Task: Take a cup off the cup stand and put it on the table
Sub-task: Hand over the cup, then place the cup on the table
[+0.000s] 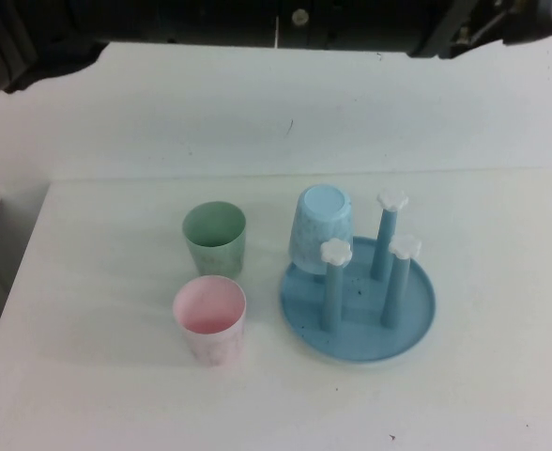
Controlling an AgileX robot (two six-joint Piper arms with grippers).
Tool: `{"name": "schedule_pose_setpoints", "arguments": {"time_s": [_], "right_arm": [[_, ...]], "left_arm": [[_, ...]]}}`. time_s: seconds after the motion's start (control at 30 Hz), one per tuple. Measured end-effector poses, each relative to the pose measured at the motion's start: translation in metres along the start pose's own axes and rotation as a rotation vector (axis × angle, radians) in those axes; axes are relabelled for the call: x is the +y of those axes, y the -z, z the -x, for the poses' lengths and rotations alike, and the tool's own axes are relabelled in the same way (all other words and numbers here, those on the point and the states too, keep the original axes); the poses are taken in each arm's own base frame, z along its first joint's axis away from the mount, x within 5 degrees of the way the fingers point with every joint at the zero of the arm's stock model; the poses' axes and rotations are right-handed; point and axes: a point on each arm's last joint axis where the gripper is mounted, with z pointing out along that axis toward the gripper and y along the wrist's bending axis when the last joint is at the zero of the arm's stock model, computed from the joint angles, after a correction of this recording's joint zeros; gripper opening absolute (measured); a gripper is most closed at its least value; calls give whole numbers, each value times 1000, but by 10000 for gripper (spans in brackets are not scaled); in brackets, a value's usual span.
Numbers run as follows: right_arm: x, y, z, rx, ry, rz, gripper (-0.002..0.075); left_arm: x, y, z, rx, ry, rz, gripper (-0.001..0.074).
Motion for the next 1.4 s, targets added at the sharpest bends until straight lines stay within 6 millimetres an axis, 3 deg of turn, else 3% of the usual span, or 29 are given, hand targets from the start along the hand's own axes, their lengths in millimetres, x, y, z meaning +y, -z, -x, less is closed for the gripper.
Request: {"name": "schedule_pose_setpoints", "arguments": {"time_s": [0.17, 0.3, 0.53, 0.57, 0.63, 0.67, 0.73, 0.87, 0.93, 1.0, 1.13, 1.17, 1.27, 1.4], "right_arm": [[-2, 0, 5, -22, 24, -41, 449], [-2, 0, 6, -23, 27, -40, 360], [-4, 0, 7, -28, 18, -55, 115], [-3, 0, 7, -29, 15, -52, 81], [-4, 0, 8, -33, 21, -61, 35], [-4, 0, 8, -34, 23, -66, 26], [-4, 1, 8, -34, 33, -69, 20], [-5, 1, 8, -35, 49, -79, 18], [-7, 0, 8, -35, 45, -91, 18], [-10, -3, 5, -4, 27, -107, 18], [-22, -19, -6, 173, 17, -112, 18], [-24, -23, -6, 214, 18, -106, 18], [-33, -39, -7, 403, 60, -73, 18], [-51, -59, -11, 706, 94, -44, 18]], "left_arm": [[7, -8, -5, 42, 70, -87, 500], [13, -16, -9, 63, 101, -110, 500], [17, -39, -21, 88, 142, -133, 500], [18, -40, -21, 80, 147, -129, 473], [18, -41, -21, 77, 144, -126, 339], [18, -42, -22, 80, 137, -126, 322], [18, -42, -23, 86, 129, -131, 370], [17, -42, -26, 119, 108, -133, 542], [18, -41, -28, 150, 83, -120, 550], [17, -39, -32, 192, 44, -93, 484], [18, -26, -41, 335, -61, 56, 157], [19, -22, -44, 382, -78, 103, 105], [29, -12, -55, 538, -81, 239, 36], [43, 1, -65, 656, -72, 426, 8]]}}
